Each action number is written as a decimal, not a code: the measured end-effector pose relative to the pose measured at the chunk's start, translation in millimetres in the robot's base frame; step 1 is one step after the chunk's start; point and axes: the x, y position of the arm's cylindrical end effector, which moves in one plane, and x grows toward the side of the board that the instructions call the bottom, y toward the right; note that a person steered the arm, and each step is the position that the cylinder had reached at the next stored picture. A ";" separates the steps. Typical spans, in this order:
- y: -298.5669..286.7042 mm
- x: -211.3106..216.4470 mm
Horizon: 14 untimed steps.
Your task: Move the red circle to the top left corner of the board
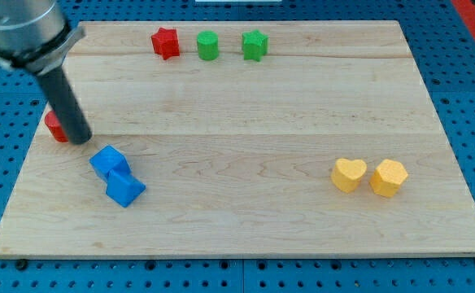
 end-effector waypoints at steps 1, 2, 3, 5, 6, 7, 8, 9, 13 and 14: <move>-20.5 6.0; -46.6 -21.6; -23.1 -49.6; 15.3 -34.6; 20.3 -53.4; 52.1 -67.4; 77.1 -78.2; 40.0 -100.0; -1.4 -111.8; -0.2 -132.7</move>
